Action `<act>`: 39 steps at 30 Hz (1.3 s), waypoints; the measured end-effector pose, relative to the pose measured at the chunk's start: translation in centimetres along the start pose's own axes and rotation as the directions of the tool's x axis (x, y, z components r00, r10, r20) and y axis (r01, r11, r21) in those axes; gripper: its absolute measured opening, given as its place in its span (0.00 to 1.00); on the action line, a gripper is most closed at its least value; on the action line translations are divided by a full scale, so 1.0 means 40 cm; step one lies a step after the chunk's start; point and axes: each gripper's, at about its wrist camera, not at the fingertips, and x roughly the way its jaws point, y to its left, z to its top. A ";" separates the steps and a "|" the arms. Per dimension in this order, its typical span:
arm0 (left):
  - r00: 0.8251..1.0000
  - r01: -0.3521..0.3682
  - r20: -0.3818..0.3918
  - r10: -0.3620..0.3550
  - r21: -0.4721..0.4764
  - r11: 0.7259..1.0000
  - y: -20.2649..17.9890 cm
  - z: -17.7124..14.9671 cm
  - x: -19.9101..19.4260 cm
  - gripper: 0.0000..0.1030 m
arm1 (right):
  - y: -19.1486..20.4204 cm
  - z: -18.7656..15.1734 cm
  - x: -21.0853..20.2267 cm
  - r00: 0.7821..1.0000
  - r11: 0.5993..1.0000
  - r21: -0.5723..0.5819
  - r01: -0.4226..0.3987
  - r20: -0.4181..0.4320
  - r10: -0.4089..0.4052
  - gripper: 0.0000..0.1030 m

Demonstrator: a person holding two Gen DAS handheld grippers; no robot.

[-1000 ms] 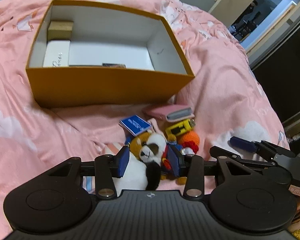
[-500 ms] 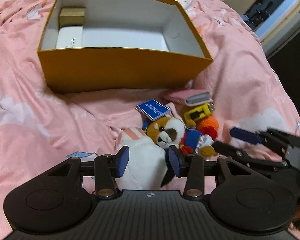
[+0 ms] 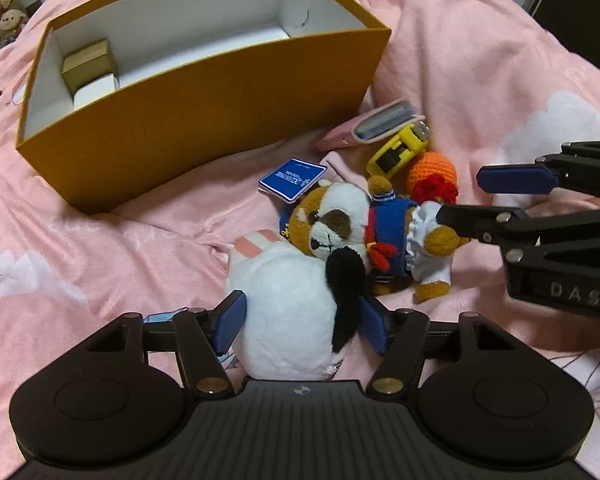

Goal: Organize objects
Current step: 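Grasp the white plush toy with the left gripper while the right gripper grasps the brown plush dog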

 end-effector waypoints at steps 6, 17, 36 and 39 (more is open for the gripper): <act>0.994 -0.088 0.056 0.088 -0.014 0.996 0.043 0.011 -0.056 0.55 | 0.004 0.015 -0.005 1.000 1.000 -0.021 -0.018 0.007 0.018 0.47; 0.973 -0.228 0.013 0.230 -0.108 0.968 0.181 0.004 -0.059 0.50 | 0.051 0.101 0.071 0.980 0.985 -0.080 -0.150 -0.142 0.138 0.46; 0.992 -0.111 0.061 0.111 -0.001 0.994 0.164 0.044 -0.093 0.58 | 0.051 0.118 0.086 0.964 0.973 -0.030 -0.228 -0.147 0.222 0.33; 0.995 -0.089 0.042 0.086 0.088 0.992 0.152 0.064 -0.081 0.63 | 0.049 0.137 0.082 0.964 0.970 0.002 -0.245 -0.109 0.244 0.34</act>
